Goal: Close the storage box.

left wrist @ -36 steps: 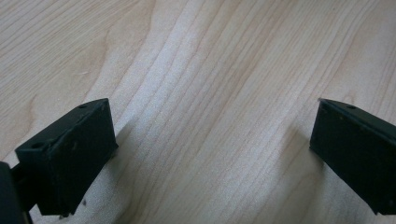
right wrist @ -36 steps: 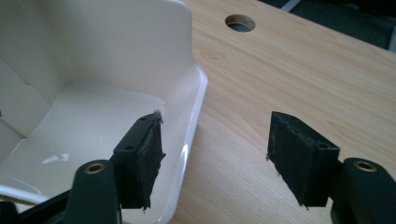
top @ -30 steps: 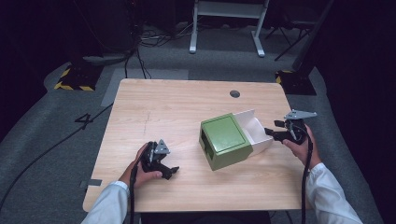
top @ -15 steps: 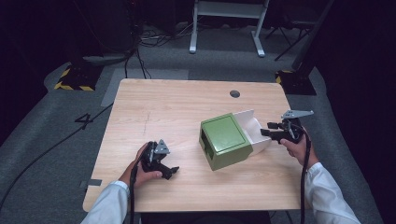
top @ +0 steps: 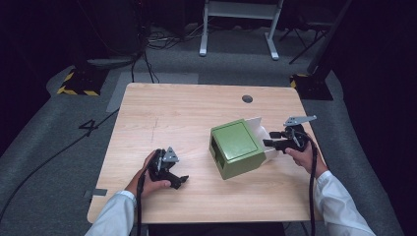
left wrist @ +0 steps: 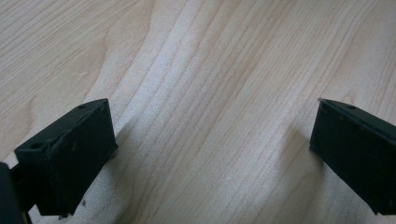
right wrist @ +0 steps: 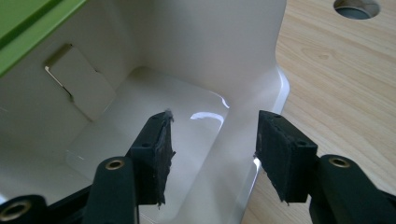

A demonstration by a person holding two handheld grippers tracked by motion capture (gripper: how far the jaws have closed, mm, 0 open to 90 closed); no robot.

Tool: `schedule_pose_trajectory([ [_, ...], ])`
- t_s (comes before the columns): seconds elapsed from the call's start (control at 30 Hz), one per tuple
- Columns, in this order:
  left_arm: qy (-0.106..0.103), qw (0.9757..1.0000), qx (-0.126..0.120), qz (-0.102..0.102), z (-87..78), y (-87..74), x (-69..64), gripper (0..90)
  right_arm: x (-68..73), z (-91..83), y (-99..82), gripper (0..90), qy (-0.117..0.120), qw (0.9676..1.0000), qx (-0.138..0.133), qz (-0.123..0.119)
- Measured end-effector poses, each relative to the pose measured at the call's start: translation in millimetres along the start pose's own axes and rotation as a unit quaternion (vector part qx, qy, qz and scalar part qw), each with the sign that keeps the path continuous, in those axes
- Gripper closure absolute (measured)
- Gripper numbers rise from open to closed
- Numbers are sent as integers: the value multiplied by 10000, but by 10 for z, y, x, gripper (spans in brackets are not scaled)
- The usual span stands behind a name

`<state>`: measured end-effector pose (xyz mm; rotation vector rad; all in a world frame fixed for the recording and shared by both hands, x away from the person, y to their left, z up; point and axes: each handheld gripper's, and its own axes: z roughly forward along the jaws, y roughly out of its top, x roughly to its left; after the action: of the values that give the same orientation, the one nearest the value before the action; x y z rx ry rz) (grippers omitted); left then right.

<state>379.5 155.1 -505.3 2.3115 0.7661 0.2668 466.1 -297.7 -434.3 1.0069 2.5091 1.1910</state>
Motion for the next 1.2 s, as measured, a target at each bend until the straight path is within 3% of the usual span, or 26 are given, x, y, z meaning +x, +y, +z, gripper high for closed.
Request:
schedule_pose_trajectory([
  [0.13,-3,10000,1,2,0,1,0,2,44,24,32,468,15,10000,8,-21],
  [0.37,-2,10000,1,1,1,1,0,2,166,85,100,454,299,9995,-4,-137],
  [0.67,-3,10000,2,1,0,1,0,2,297,178,162,441,455,9986,76,-267],
  [1.03,-3,10000,0,2,0,1,0,2,427,274,208,434,806,9959,155,-366],
  [1.2,-3,10000,-1,2,1,1,0,2,482,252,228,375,570,9968,169,-540],
])
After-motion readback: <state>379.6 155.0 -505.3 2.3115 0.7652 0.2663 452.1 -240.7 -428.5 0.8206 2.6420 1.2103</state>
